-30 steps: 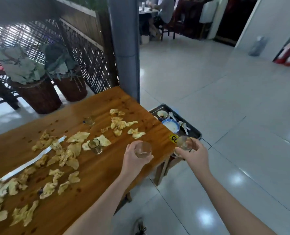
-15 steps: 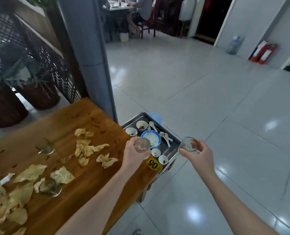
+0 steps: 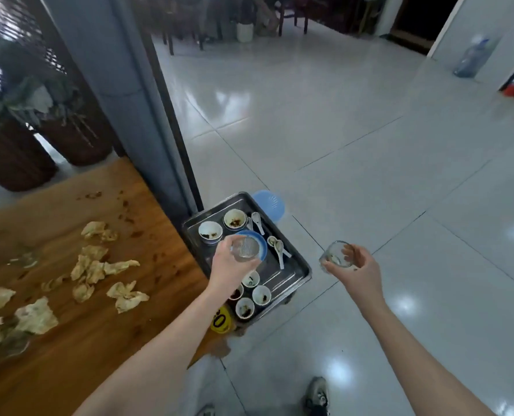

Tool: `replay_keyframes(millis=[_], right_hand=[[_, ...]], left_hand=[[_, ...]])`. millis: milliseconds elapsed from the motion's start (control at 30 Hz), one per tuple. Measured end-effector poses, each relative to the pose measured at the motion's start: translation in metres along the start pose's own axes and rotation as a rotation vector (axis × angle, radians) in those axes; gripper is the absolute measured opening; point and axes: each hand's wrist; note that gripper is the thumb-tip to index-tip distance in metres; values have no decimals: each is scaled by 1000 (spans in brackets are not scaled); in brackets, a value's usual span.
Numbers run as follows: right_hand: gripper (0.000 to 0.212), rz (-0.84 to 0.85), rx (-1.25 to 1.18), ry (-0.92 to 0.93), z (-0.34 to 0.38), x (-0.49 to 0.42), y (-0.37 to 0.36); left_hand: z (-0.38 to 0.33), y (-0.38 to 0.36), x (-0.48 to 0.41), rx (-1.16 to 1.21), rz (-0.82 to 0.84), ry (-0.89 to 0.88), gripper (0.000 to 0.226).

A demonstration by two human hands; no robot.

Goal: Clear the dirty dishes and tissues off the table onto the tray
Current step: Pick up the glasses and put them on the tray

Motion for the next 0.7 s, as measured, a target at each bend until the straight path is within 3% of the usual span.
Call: replay_keyframes(millis=[300, 700], right_hand=[[54, 293, 133, 46, -24, -102, 33], [53, 524, 207, 35, -53, -163, -48]], left_hand=[[-17, -70, -6, 67, -233, 151, 55], [22, -87, -52, 141, -329, 327, 59]])
Point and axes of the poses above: each hand's wrist, its own x-axis away from the middle knuckle, its own y-axis out of the back of the hand, z = x × y
